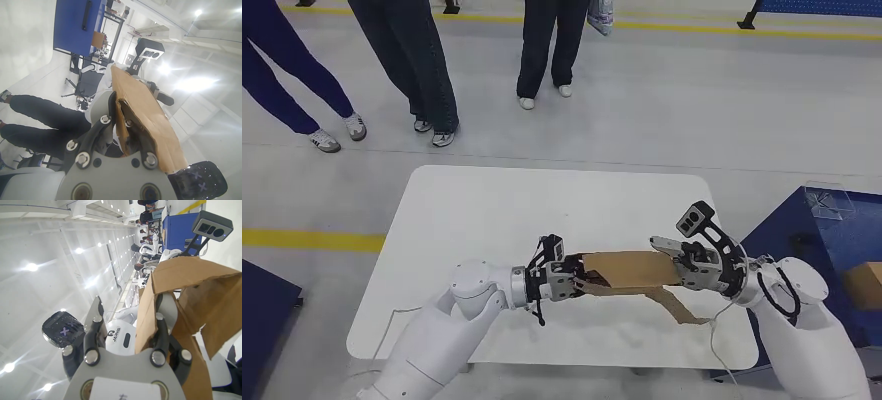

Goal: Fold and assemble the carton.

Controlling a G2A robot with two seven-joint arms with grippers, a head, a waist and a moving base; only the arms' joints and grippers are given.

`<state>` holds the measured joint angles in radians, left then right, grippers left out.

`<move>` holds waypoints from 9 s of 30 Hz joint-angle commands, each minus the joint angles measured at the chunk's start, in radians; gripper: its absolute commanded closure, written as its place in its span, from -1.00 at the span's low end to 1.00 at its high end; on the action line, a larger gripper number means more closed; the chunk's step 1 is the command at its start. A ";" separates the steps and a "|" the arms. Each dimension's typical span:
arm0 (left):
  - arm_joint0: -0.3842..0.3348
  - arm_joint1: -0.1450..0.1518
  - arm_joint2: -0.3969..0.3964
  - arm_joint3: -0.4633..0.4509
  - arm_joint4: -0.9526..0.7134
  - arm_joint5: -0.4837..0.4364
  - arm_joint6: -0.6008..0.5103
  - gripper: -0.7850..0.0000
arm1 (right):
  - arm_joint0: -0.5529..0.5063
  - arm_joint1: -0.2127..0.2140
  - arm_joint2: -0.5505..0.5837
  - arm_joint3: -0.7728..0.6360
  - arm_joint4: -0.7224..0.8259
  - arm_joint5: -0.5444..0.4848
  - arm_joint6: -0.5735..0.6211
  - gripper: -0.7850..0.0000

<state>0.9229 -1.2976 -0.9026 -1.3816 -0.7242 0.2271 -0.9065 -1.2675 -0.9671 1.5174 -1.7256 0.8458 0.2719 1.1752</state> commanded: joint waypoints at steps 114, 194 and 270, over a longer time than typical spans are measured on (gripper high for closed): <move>0.205 0.010 -0.154 -0.501 0.294 -0.307 0.301 -1.00 | 0.082 0.016 -0.033 0.203 -0.014 -0.272 0.284 1.00; 0.218 0.001 -0.145 -0.584 0.489 -0.250 0.385 -1.00 | 0.113 0.028 -0.083 0.235 -0.064 -0.271 0.276 1.00; 0.191 0.024 -0.152 -0.455 0.492 -0.216 0.166 -1.00 | 0.176 -0.078 -0.224 0.335 0.697 0.012 0.361 1.00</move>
<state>1.1151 -1.2731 -1.0557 -1.8432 -0.2335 0.0074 -0.7413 -1.0904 -1.0452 1.2918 -1.3882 1.5399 0.2842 1.5359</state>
